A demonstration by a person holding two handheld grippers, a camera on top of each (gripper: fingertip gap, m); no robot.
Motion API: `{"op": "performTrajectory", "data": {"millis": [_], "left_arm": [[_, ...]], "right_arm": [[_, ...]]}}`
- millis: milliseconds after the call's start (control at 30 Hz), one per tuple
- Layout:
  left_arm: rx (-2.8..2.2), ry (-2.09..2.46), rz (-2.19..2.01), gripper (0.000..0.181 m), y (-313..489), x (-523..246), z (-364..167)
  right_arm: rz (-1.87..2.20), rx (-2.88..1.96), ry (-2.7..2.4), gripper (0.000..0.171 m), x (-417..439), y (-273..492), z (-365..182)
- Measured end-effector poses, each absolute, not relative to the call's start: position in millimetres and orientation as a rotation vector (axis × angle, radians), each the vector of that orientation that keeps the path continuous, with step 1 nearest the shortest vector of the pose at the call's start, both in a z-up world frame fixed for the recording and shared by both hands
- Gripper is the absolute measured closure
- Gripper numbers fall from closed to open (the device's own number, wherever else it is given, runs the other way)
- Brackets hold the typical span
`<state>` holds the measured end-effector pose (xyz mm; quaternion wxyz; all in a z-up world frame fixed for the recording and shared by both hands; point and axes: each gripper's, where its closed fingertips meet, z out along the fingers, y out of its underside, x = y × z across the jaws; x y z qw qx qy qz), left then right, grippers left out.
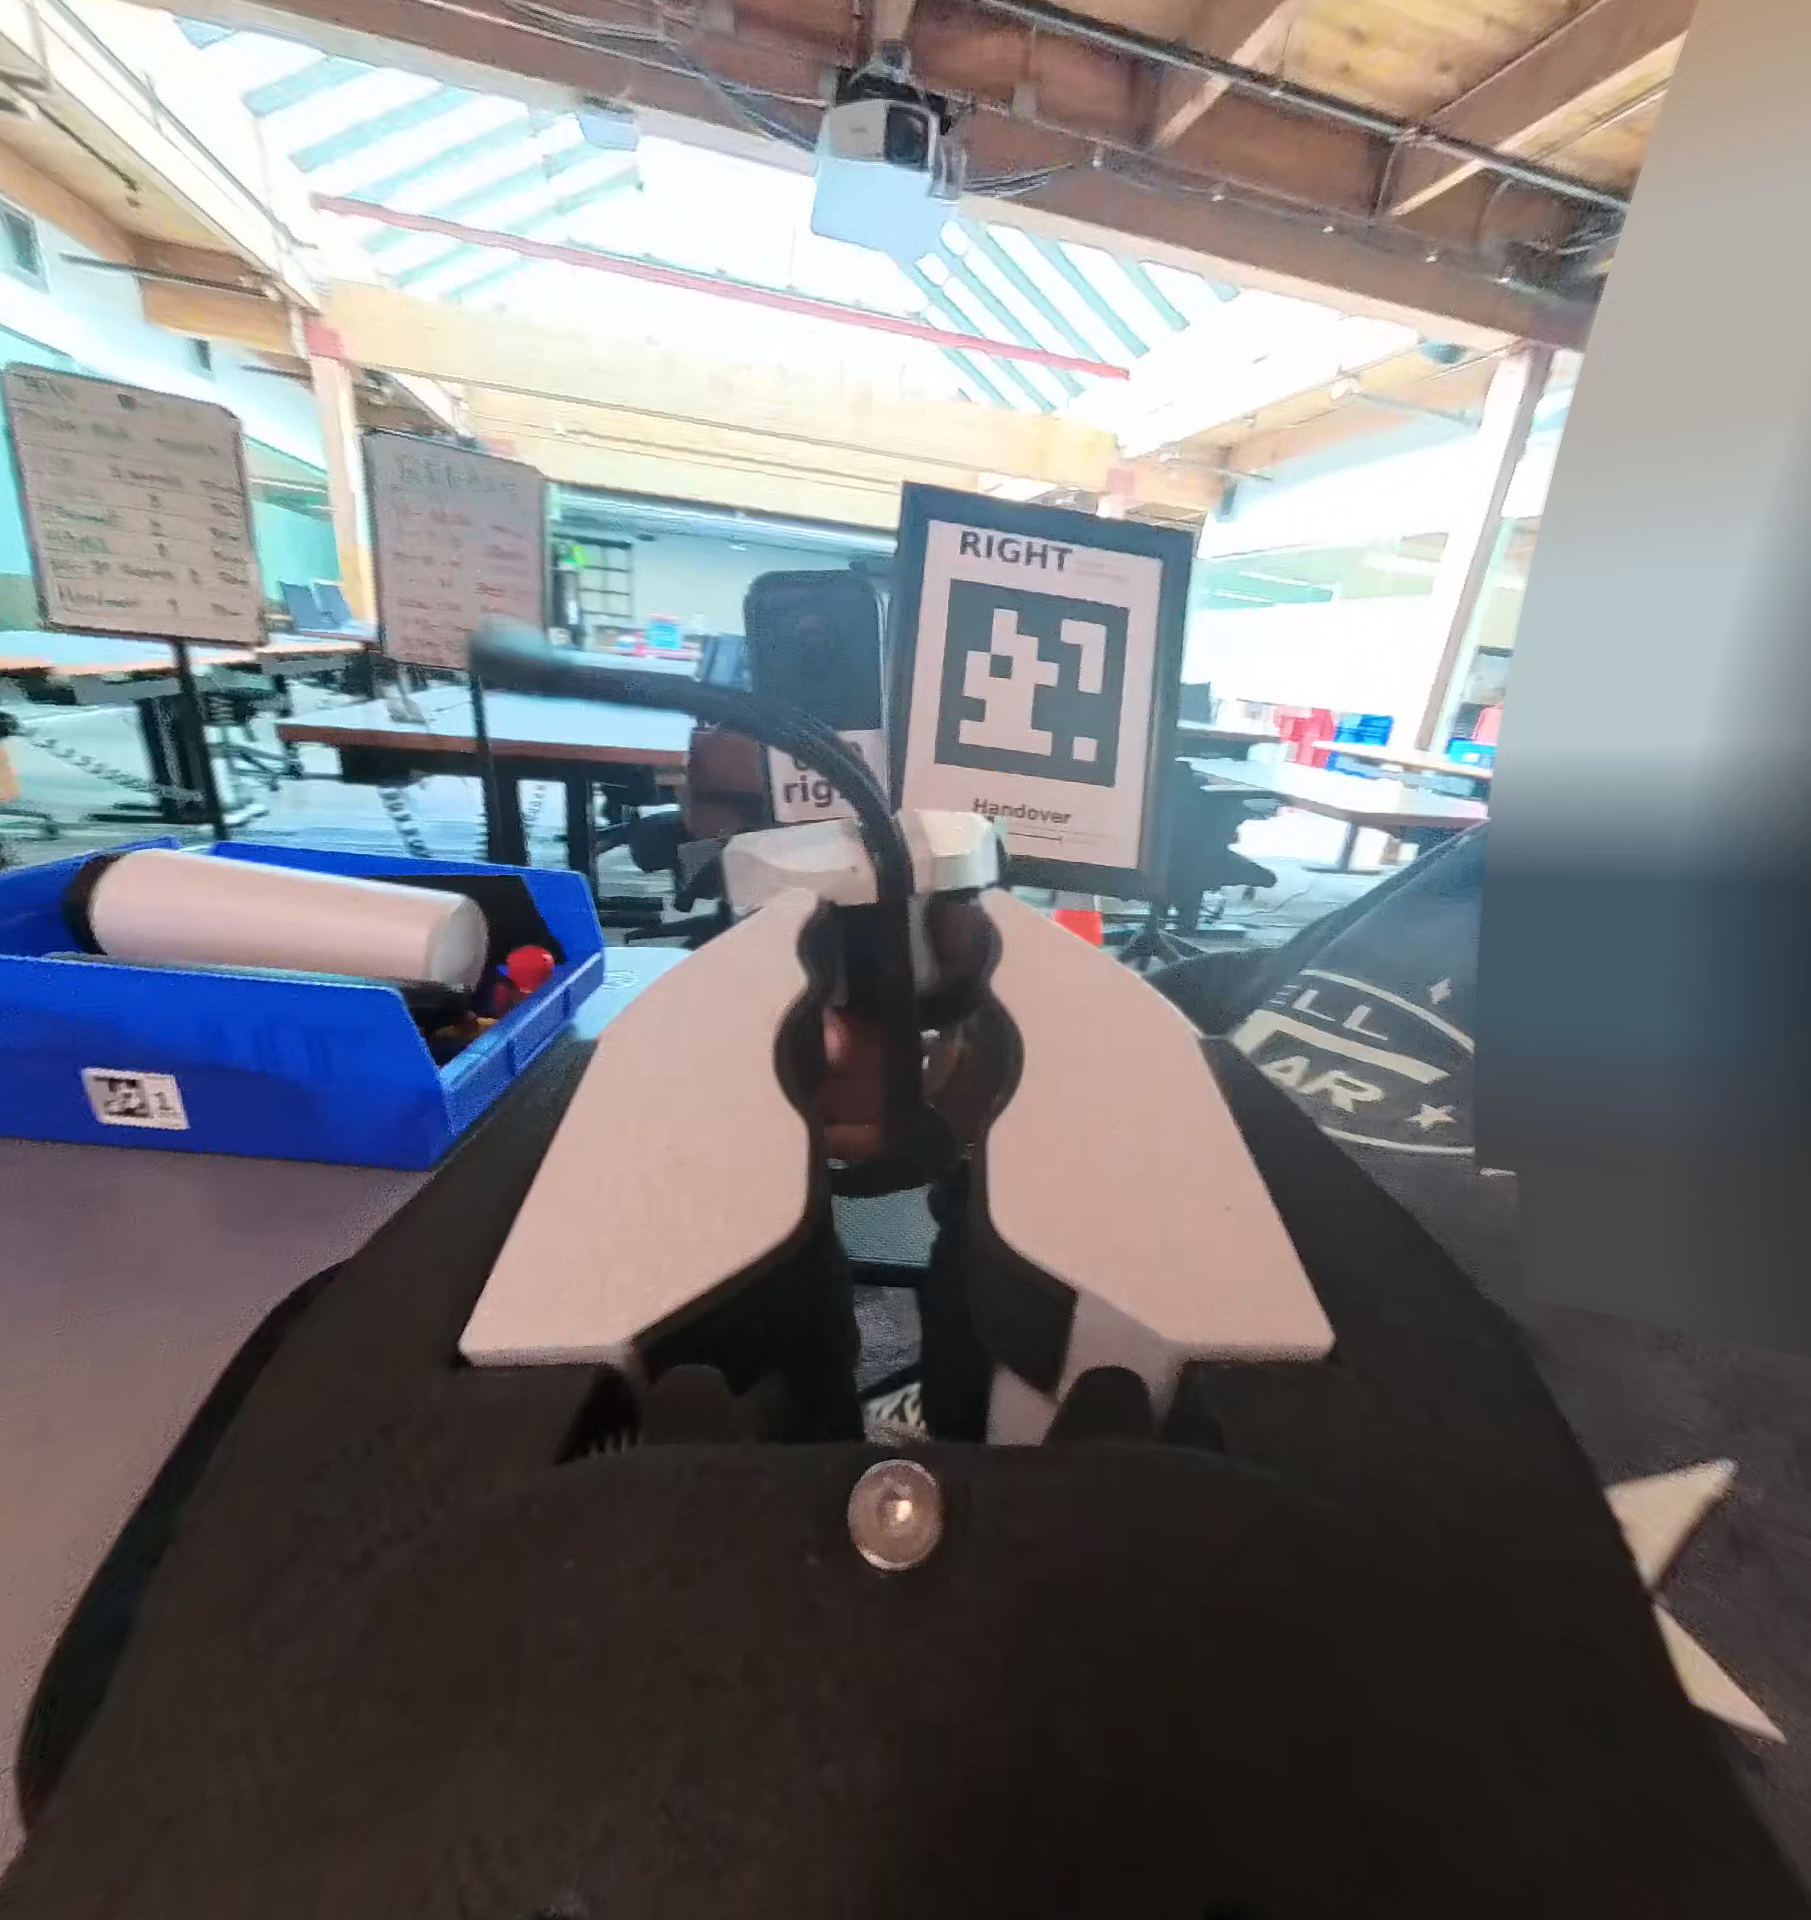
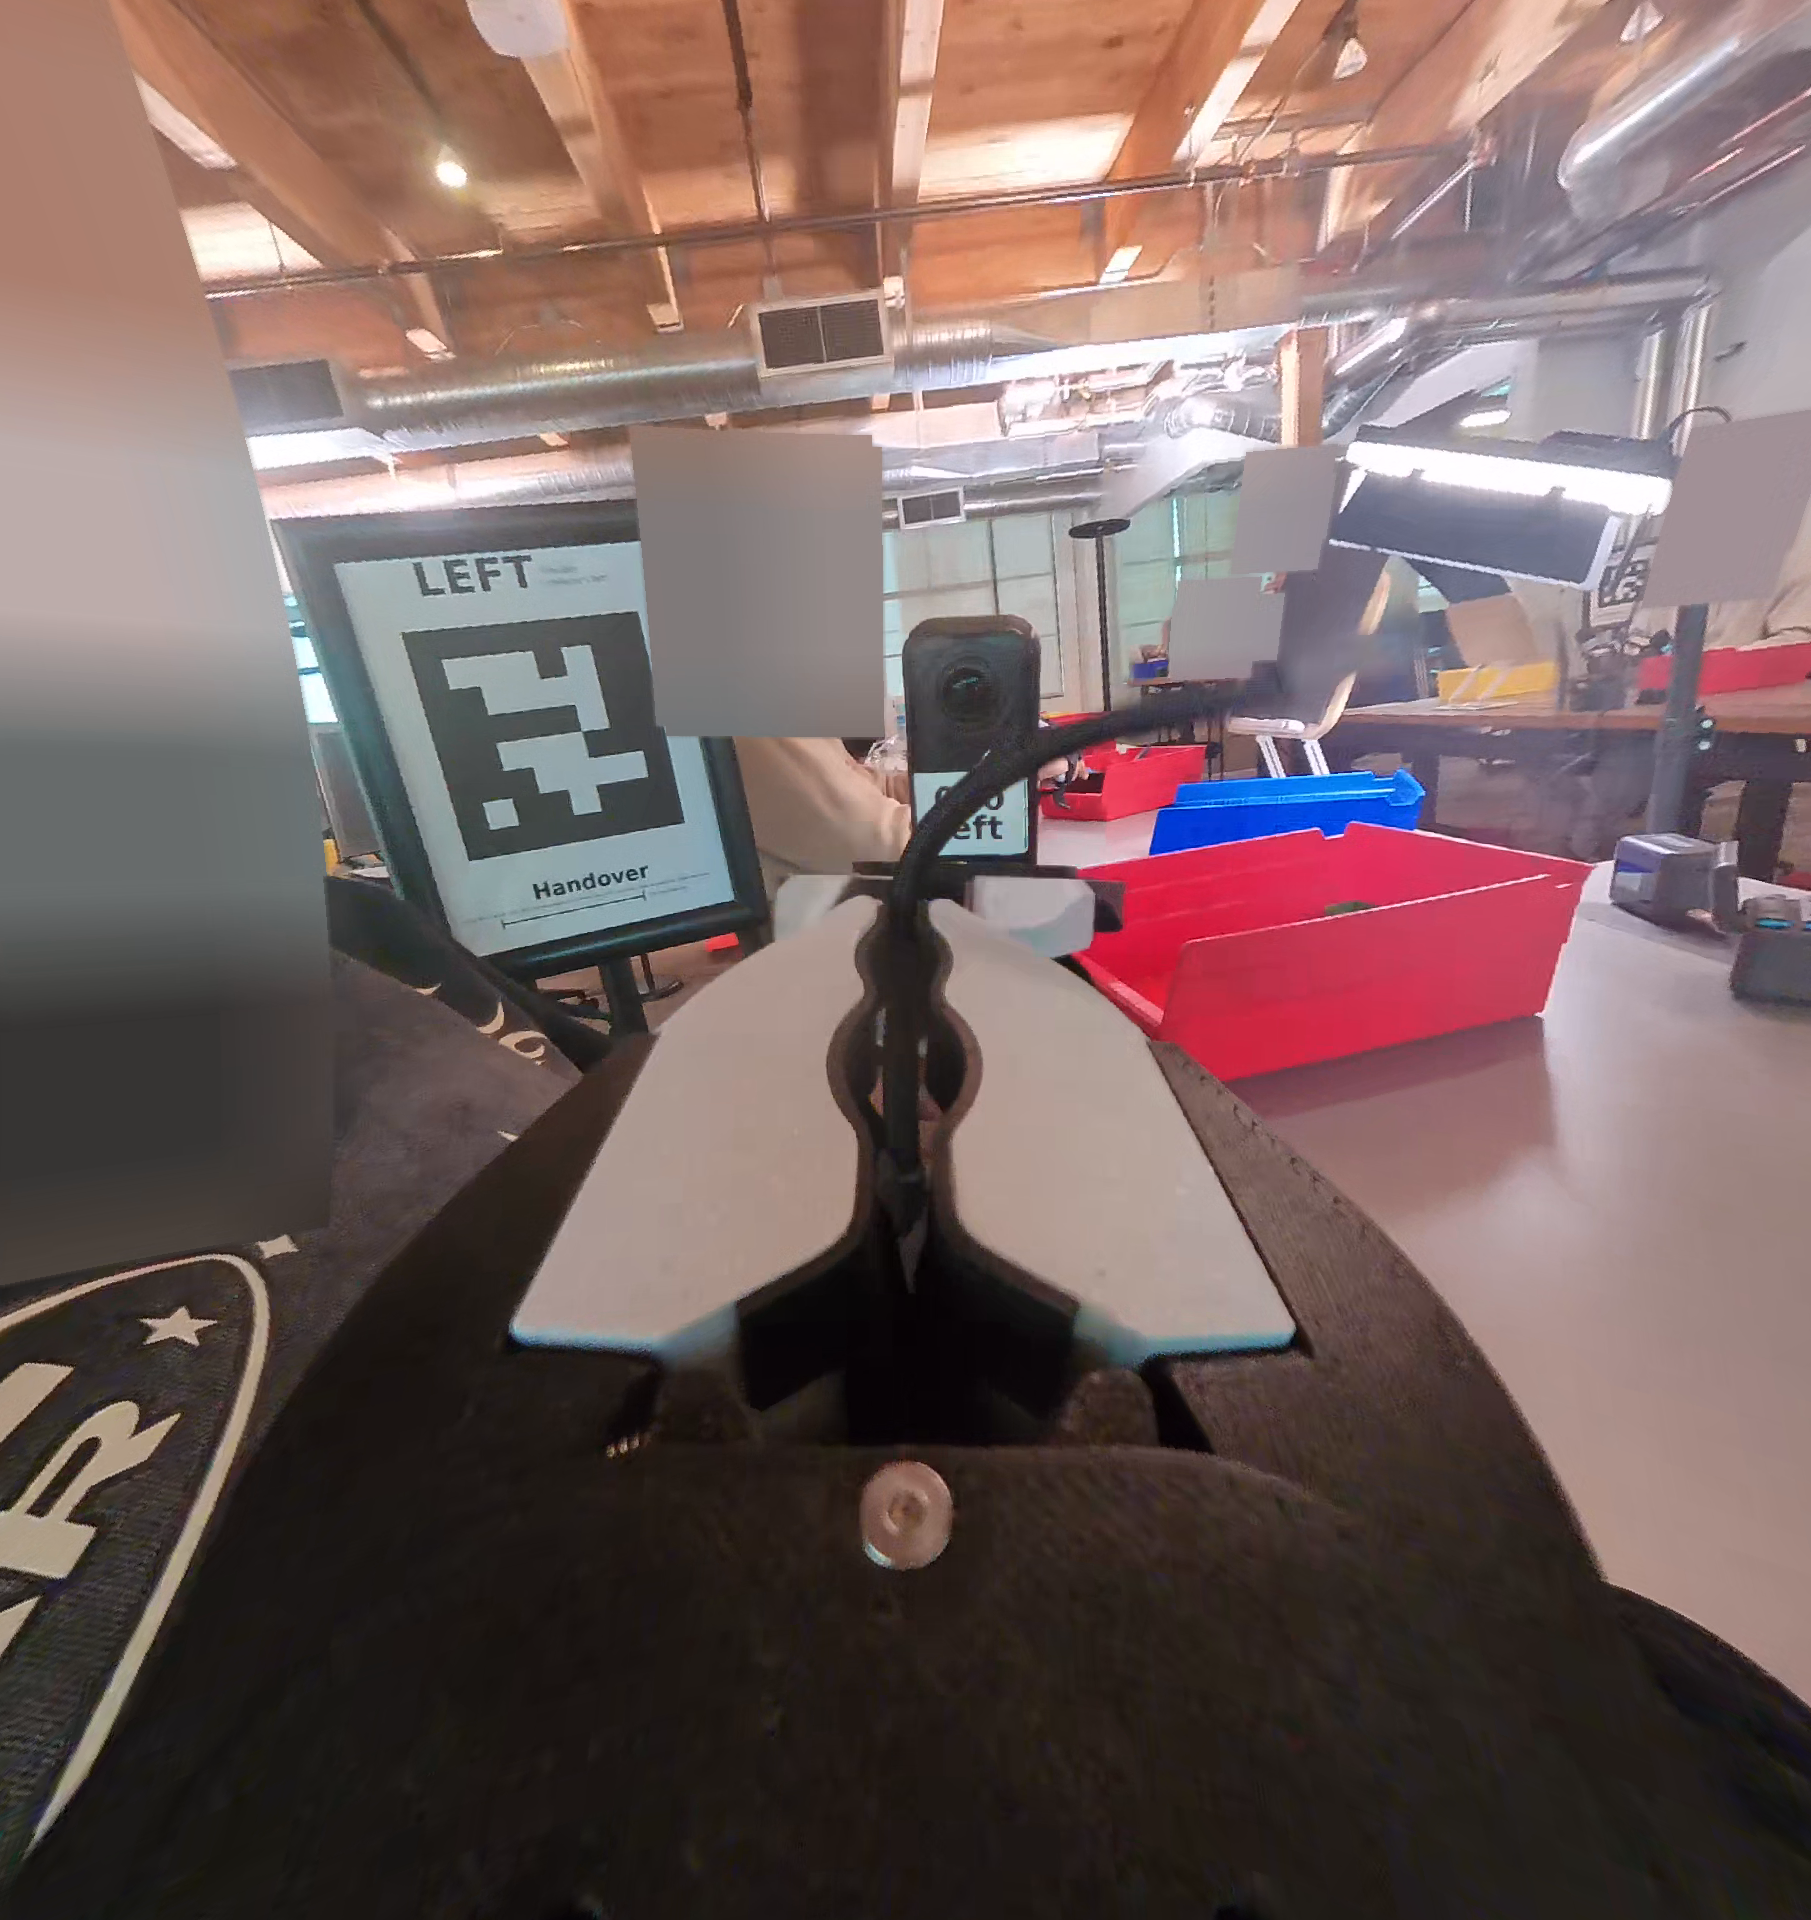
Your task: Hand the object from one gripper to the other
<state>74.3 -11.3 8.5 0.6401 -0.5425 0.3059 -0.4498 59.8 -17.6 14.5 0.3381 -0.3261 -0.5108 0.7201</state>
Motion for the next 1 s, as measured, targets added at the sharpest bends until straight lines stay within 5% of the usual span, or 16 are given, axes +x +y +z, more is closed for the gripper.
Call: {"op": "performTrajectory", "data": {"millis": [67,200,300,433,767,1000], "left_arm": [[-1.253,0.675,-0.982,0.168,-7.9,73.4,6.4],[-1.381,0.775,-0.901,0.155,-6.7,84.2,-13.8],[-1.344,0.780,-0.945,0.177,-11.3,90.2,-11.1],[-1.319,0.735,-0.996,0.177,-9.2,84.8,-6.3],[-1.093,0.490,-1.176,0.178,-10.6,50.6,27.1],[-1.088,0.497,-1.168,0.178,-9.9,58.6,25.3]], "right_arm": [[1.884,-0.853,-1.331,0.168,60.3,-19.5,14.6],[1.878,-0.831,-1.329,0.167,60.7,-25.9,15.7],[1.854,-0.833,-1.334,0.167,58.8,-27.3,14.2],[1.862,-0.827,-1.298,0.166,58.0,-23.5,16.3],[1.911,-0.875,-1.471,0.139,42.2,-38.6,-8.3],[2.066,-0.899,-1.382,0.161,43.4,-36.9,-9.0]]}}
